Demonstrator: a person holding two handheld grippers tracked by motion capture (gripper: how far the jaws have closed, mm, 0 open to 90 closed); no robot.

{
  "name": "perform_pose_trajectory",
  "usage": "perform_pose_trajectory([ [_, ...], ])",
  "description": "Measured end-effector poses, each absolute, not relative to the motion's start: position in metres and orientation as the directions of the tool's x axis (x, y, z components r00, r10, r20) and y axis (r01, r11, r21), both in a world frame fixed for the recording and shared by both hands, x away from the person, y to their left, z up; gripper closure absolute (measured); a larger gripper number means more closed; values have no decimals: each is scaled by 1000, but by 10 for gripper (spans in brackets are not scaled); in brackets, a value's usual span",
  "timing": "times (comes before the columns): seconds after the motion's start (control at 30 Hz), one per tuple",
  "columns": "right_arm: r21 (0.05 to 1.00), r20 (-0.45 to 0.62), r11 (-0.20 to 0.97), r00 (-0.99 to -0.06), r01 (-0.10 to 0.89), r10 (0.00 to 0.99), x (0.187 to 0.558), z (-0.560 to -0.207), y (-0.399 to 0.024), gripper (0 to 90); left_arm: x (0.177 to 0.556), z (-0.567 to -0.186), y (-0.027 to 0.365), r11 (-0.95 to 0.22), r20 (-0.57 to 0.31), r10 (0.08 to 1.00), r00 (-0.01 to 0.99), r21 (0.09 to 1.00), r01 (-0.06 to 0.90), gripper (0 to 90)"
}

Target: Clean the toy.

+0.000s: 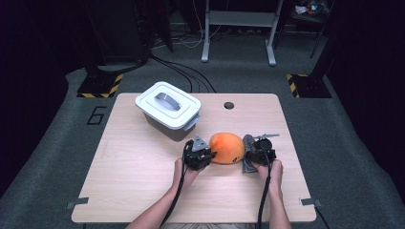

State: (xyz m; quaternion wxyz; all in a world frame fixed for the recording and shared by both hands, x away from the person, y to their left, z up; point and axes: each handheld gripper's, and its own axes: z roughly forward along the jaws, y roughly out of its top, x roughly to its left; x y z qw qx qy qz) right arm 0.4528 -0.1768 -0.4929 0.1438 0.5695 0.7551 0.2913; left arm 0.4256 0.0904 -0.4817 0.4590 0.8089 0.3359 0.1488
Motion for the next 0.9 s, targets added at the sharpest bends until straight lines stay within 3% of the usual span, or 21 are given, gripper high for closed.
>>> perform_pose_trajectory([
  [0.23, 692, 71, 178, -312, 700, 948, 433, -454, -182, 683, 426, -483, 92, -349, -68, 682, 728, 845, 406, 770],
  [0.43, 766, 27, 233, -392, 600, 920, 415, -420, -160, 682, 426, -483, 92, -342, -70, 684, 726, 848, 404, 766],
  [0.63, 755, 2, 282, -432, 592, 902, 418, -421, -138, 684, 426, -484, 94, -339, -70, 685, 725, 851, 402, 754],
  [0.77, 748, 10, 273, -422, 605, 907, 428, -427, -139, 685, 426, -485, 96, -329, -70, 679, 731, 861, 388, 707],
  [0.9, 743, 10, 272, -416, 611, 909, 432, -429, -141, 685, 426, -485, 97, -339, -52, 677, 734, 863, 373, 589],
])
